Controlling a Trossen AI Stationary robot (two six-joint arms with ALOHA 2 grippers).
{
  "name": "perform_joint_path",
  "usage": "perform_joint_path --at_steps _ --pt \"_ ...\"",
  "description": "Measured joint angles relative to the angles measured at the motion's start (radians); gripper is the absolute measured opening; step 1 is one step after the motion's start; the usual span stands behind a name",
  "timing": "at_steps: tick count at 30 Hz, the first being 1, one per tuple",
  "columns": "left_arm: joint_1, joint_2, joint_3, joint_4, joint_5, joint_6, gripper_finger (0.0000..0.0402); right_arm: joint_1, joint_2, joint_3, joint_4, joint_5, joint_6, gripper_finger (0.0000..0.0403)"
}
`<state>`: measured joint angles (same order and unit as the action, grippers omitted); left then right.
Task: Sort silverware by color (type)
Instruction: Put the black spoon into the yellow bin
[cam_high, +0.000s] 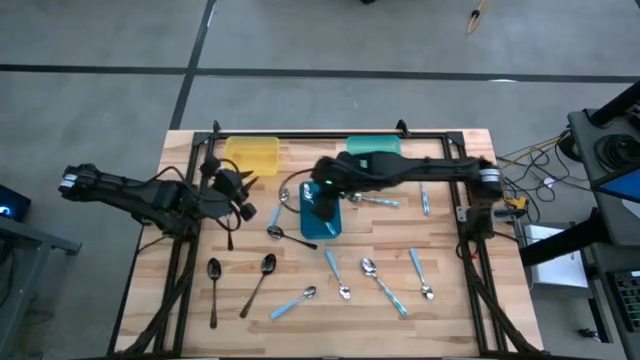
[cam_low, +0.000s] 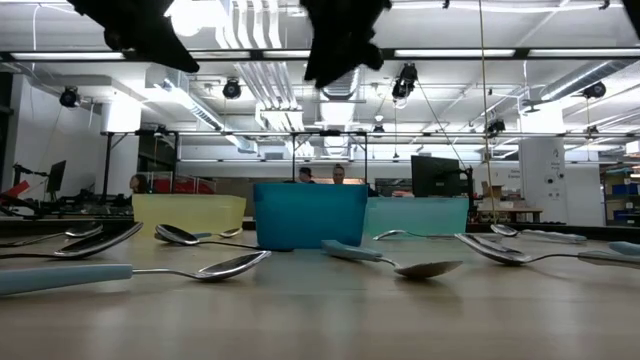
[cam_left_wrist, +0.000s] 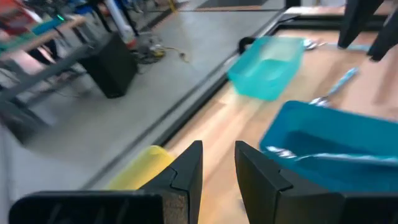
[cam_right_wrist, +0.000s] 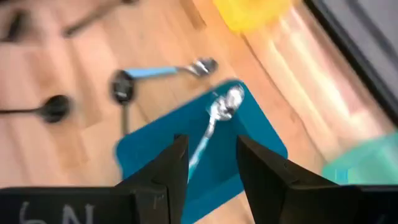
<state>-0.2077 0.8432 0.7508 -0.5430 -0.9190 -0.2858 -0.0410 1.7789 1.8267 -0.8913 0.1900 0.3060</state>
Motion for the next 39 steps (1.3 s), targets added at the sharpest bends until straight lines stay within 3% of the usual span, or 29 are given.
perform_joint_path --at_steps 5,10,21,27,39 --pt "0.0 0.017 0.002 0.002 0.098 -0.171 0.0076 0.034 -0.175 -0.238 0.229 -0.006 -0.061 0.0123" --pt "0.0 0.074 -0.007 0.0 0.283 -0.327 0.0076 0.046 -0.335 -0.493 0.43 -0.003 -0.063 0.0123" --pt "0.0 0.264 0.053 -0.057 0.604 -0.619 0.0076 0.046 -0.579 -0.923 0.835 -0.006 -0.152 0.0123" --pt "-0.001 0.376 0.128 -0.162 0.643 -0.697 0.0076 0.045 -0.66 -1.031 0.97 -0.006 -0.15 0.0123" --pt "-0.001 0.578 0.286 -0.344 0.643 -0.699 0.0076 0.094 -0.624 -1.054 0.938 -0.008 -0.138 0.0123"
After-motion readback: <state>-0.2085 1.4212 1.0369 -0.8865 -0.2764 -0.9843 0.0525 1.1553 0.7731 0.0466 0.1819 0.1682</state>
